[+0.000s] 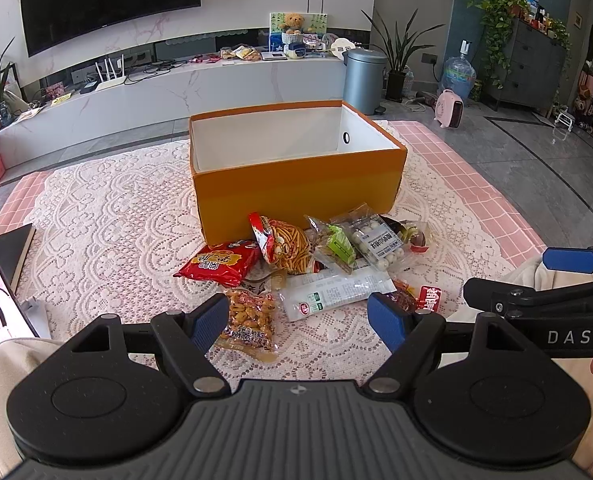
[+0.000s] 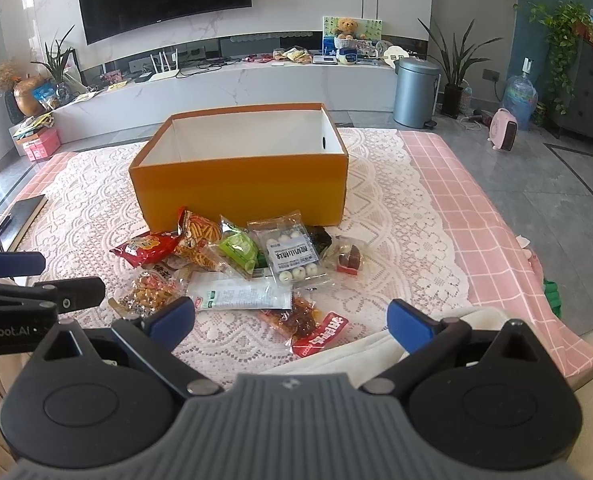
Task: Organize snacks
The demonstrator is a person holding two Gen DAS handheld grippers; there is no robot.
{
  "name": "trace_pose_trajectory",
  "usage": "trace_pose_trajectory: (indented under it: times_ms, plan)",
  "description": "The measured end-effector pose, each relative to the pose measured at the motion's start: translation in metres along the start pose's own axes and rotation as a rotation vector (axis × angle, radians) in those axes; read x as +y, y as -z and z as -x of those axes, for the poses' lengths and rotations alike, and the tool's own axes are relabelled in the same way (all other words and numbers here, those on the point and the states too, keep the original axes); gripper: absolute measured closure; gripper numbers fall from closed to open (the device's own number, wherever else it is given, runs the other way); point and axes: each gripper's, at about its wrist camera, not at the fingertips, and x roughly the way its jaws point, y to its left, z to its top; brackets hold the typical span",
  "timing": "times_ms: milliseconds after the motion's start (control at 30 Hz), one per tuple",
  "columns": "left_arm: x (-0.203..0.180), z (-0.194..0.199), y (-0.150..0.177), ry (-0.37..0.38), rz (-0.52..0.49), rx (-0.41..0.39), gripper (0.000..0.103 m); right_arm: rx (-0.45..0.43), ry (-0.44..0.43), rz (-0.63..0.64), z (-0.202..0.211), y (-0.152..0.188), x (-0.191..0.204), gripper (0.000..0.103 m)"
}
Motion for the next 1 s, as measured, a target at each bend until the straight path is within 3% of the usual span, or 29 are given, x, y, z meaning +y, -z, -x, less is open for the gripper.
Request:
trace_pose_trajectory:
  times_ms: [1000]
  plan:
    - [0.008, -0.005, -0.003, 0.003, 0.016, 0.009, 0.011, 0.026, 0.012, -0.006, -0.013, 0.0, -0.001, 0.004]
